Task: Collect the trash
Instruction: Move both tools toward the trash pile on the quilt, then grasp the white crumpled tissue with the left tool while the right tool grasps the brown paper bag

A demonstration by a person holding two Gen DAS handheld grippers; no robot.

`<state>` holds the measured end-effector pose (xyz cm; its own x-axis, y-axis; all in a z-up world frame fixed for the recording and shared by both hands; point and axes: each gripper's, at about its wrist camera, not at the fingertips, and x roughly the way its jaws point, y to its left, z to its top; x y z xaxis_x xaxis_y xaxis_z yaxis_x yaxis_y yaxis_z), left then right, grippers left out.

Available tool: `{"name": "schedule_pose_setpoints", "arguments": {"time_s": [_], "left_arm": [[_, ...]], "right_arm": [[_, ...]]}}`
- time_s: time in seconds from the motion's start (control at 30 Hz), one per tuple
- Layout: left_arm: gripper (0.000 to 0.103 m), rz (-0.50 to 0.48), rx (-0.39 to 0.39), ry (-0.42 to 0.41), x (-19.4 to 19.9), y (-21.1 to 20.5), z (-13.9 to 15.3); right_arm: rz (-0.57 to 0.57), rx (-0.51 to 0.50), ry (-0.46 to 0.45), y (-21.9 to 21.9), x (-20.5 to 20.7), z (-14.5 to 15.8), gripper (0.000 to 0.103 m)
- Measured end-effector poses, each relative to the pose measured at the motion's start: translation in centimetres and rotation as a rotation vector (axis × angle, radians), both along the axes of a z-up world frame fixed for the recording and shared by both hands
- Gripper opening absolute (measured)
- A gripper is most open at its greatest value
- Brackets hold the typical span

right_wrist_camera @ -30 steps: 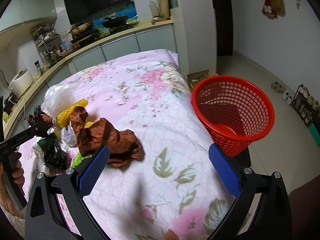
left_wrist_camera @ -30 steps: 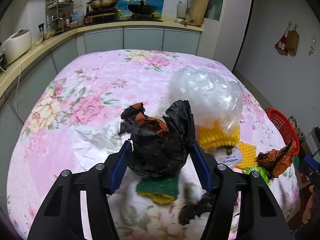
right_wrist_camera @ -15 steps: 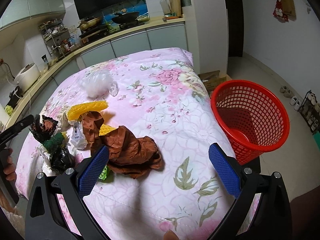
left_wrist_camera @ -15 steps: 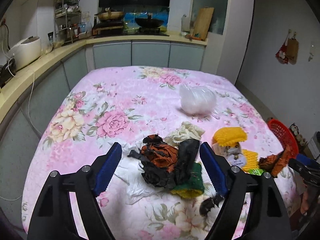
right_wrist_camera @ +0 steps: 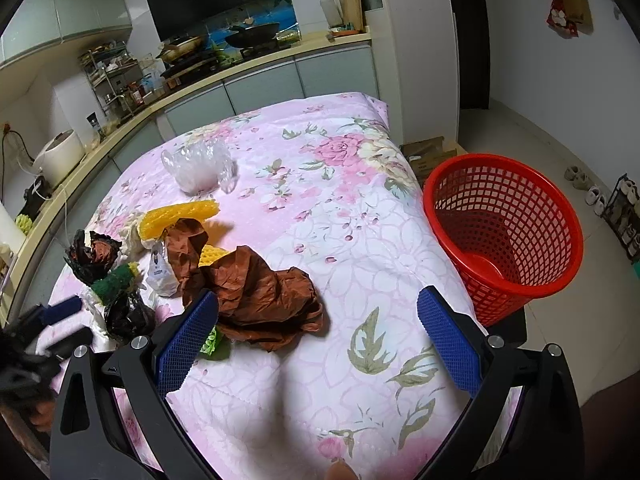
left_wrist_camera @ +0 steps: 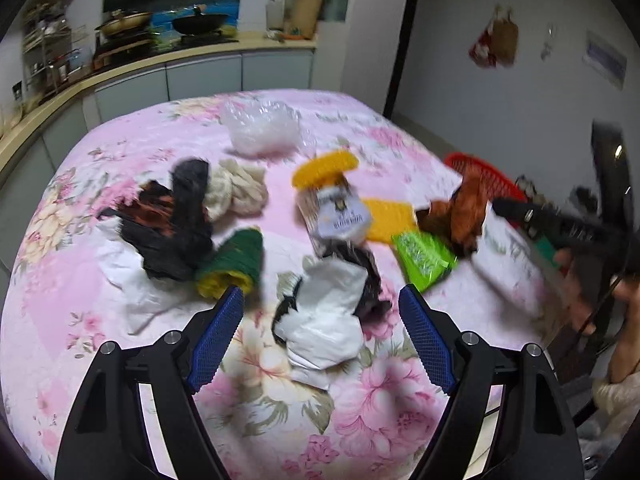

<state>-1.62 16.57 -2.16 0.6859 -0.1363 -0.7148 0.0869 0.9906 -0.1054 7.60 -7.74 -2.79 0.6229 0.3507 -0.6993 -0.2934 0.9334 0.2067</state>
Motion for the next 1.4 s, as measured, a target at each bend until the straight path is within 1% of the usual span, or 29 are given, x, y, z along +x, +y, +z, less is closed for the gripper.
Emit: {"name": "schedule_pose_setpoints", "arguments": {"time_s": [0.03,0.07,0.1,0.17,0.2,0.3,0.37,0.53,0.67,0.87,0.9,0.93,0.97,1.0,1.03,1.2,1.4], "left_arm": [[0.068,-0.007,0.000,0.007,0.0,-0.1,-0.3],[0.063,-0.014,0.000,0.016,0.1,0.0,-0.5],[0.054,-0.018,0.003,0.025,0.1,-0.1,-0.7],[0.041,-0.024,0.011,0.042,0.1,0.0,-1.3],[0.040,-0.028,0.012,0.048,0.1,0.0,-1.5],[0.039,-0.023,0.008,0.056,0.1,0.4,-2.1],[0.037,-0.014,-0.003,0.049,0.0,0.5,-1.9],[0.037,-0.023,0.029,-0.010,-1.2,0.8,0.2],[0.037,0.004,0.009,-0.057,-1.4,1.8,2.0],[0.037,0.054,-0.017,-0.104,-1.4,3.1,3.4],[0.037,0.059,-0.024,-0.107,-1.3,3.2,3.5],[0.037,0.066,-0.029,-0.111,-1.2,3.4,3.6],[0.037,0.071,-0.031,-0.115,-1.1,3.5,3.6],[0.037,0.073,-0.031,-0.117,-1.0,3.6,3.7],[0.037,0.073,-0.032,-0.121,-0.9,3.6,3.8],[0.037,0.076,-0.027,-0.132,-0.6,3.5,4.2],[0.037,0.089,-0.013,-0.158,-0.3,3.1,5.0]], "right_arm": [[-0.002,-0.001,-0.001,0.0,0.0,0.1,0.097],[-0.006,-0.004,-0.001,-0.1,-0.1,0.0,0.097],[-0.009,-0.004,-0.001,-0.2,-0.1,0.0,0.097],[-0.012,-0.006,0.002,-0.2,-0.2,-0.1,0.097],[-0.011,-0.009,0.002,-0.1,-0.1,-0.1,0.097],[0.003,-0.023,-0.004,0.5,-0.2,-0.1,0.097],[0.022,-0.033,-0.009,1.1,-0.2,-0.1,0.097],[0.072,-0.029,-0.021,2.6,0.1,0.1,0.097],[0.112,0.006,0.010,4.1,1.2,-0.4,0.097],[0.114,-0.030,0.023,5.3,2.5,-1.5,0.097],[0.111,-0.038,0.025,5.4,2.7,-1.7,0.095],[0.115,-0.039,0.030,5.5,2.8,-1.9,0.086],[0.127,-0.034,0.041,5.6,3.0,-2.0,0.081],[0.129,-0.036,0.045,5.6,3.0,-2.1,0.073],[0.124,-0.040,0.042,5.5,3.0,-2.1,0.071],[0.113,-0.039,0.015,4.9,2.3,-1.3,0.069],[0.099,-0.011,-0.051,3.9,1.6,1.2,0.069]]}}
